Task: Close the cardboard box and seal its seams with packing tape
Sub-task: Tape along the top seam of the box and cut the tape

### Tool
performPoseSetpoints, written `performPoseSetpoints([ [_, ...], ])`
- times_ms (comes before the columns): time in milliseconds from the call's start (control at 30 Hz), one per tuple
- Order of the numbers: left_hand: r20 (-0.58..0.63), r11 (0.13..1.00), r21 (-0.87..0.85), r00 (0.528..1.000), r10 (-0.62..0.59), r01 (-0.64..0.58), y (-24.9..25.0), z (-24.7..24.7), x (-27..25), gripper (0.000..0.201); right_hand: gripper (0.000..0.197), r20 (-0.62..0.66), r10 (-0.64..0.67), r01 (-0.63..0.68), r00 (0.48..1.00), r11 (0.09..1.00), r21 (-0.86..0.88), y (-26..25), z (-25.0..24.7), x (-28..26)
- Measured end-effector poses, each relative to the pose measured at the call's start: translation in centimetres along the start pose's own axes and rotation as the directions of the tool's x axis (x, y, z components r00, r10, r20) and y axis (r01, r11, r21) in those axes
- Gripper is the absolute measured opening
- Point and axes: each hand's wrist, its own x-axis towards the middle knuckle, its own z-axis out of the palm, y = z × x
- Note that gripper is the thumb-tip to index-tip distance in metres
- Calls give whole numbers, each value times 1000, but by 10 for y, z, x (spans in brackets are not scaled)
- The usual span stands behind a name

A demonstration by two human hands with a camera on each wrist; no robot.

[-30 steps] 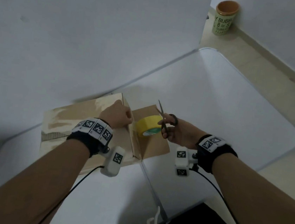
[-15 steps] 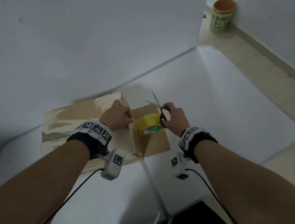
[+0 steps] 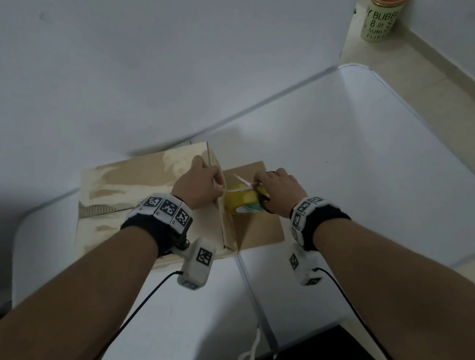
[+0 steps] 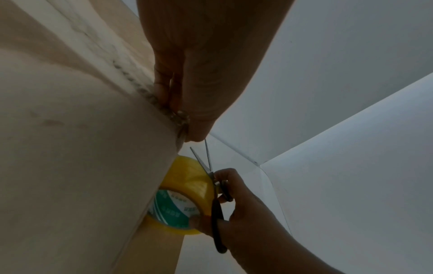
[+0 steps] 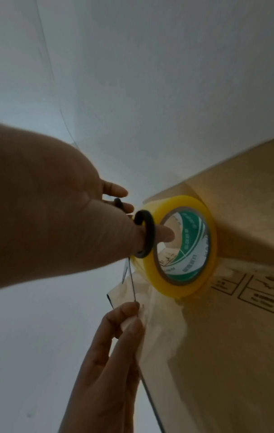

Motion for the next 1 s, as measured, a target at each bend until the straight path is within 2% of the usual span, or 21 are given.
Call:
performPoseSetpoints([
  [267, -9, 1000, -2, 1000, 11, -11, 3, 1, 1, 16, 46, -87, -11, 0, 996, 991, -133, 21, -15, -11],
  [600, -50, 997, -68, 999, 19, -23, -1, 4, 0, 22, 46, -111, -7, -26, 994, 956, -292, 28, -19, -25],
  [733, -69, 992, -123, 998, 4, -13, -3, 5, -1, 25, 47, -109, 50, -74, 993, 969, -235, 21, -17, -21],
  [867, -87, 989, -150, 996, -4, -9, -2, 9, -2, 27, 58, -9, 167, -167, 986, 979, -117, 28, -25, -21],
  [1000, -100, 986, -169, 995, -14, -3, -3, 10, -1, 27, 50, 29, 255, -255, 967, 967, 7, 40, -29, -26],
])
